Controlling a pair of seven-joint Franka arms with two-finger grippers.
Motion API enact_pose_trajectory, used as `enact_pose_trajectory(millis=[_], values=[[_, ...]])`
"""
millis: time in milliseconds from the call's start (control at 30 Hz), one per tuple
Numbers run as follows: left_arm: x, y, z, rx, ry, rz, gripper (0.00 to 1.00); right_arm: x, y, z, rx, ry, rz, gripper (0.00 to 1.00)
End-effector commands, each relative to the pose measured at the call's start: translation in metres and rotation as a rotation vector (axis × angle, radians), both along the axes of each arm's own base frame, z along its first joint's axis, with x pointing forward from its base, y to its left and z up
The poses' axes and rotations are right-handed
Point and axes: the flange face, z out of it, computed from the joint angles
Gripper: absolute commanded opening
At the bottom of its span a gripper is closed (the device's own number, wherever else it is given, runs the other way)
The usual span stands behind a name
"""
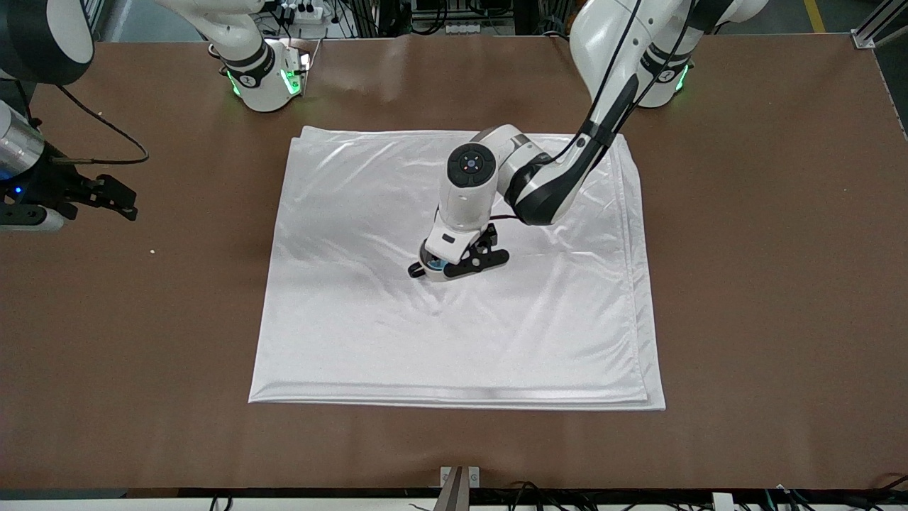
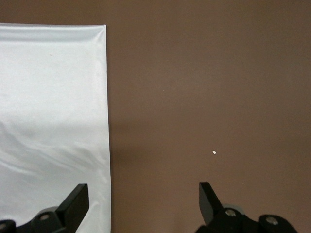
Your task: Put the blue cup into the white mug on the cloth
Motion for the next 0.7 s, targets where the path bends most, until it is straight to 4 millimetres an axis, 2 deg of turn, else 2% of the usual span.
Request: enact_pose_trajectory(millis=[0, 200, 467, 567, 667], values=[[0.022, 0.03, 0.024, 0.056, -0.058, 0.022, 1.0, -0.003, 0.006, 0.012, 0.022, -0.027, -0.057, 1.0], [0.059, 0.078, 0.039, 0.073, -0.084, -0.024, 1.0, 0.005, 0.014, 0.018, 0.027, -0.044, -0.095, 1.0], [0.096, 0.143, 0.053, 0.108, -0.078, -0.096, 1.0, 0.017, 0.019, 0.023, 0.03, -0.049, -0.093, 1.0], [0.111, 0.176, 0.055, 0.136, -0.054, -0.152, 1.0, 0.02, 0.02, 0.024, 0.031, -0.044, -0.09, 1.0], [0.127, 0.218, 0.064, 0.156, -0.034, -0.204, 1.0, 0.021, 0.021, 0.022, 0.031, -0.041, -0.09, 1.0]])
